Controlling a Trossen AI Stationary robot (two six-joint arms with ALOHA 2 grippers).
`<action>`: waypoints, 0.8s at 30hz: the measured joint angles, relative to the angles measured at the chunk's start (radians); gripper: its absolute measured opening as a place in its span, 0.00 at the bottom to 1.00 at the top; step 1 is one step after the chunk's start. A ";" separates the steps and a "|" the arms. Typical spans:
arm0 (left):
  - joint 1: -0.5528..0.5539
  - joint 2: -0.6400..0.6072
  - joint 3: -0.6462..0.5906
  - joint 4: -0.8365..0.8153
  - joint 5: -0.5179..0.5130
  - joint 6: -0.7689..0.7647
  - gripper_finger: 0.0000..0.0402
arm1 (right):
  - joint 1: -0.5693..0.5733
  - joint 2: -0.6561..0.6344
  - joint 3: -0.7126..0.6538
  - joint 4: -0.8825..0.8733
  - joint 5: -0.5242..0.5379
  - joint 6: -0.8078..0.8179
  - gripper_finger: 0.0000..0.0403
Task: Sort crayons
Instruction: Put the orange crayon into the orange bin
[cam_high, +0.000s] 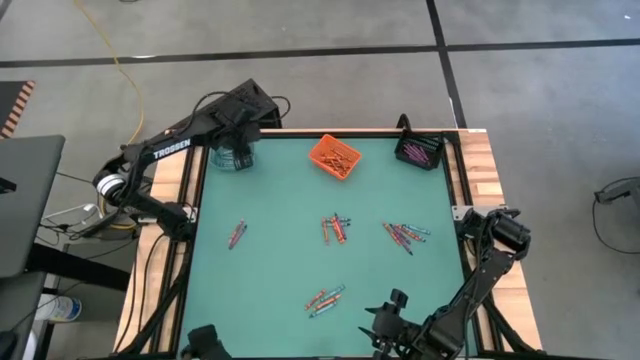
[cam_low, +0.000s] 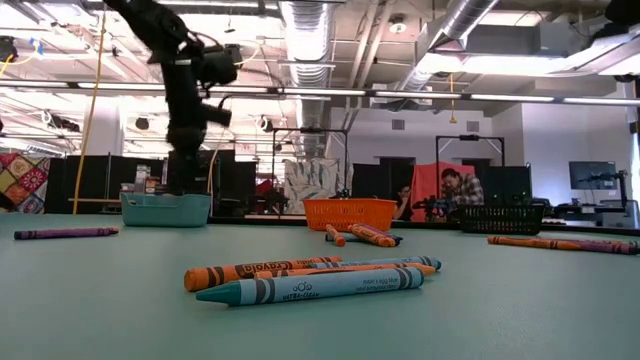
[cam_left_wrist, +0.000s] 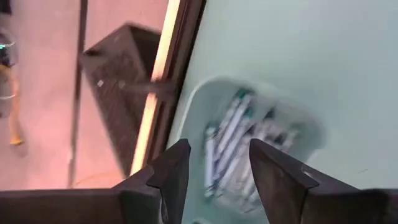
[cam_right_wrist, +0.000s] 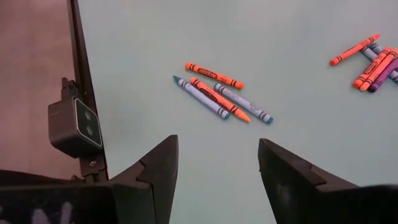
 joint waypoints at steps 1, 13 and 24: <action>-0.009 -0.008 0.016 -0.015 0.029 -0.023 0.39 | 0.000 0.000 0.000 0.001 0.000 -0.008 0.53; -0.198 -0.110 0.091 -0.222 0.532 -0.229 0.39 | 0.000 0.000 0.000 0.002 -0.007 -0.126 0.53; -0.456 -0.102 0.076 -0.217 0.760 -0.297 0.39 | -0.034 0.000 0.000 0.000 -0.007 -0.151 0.53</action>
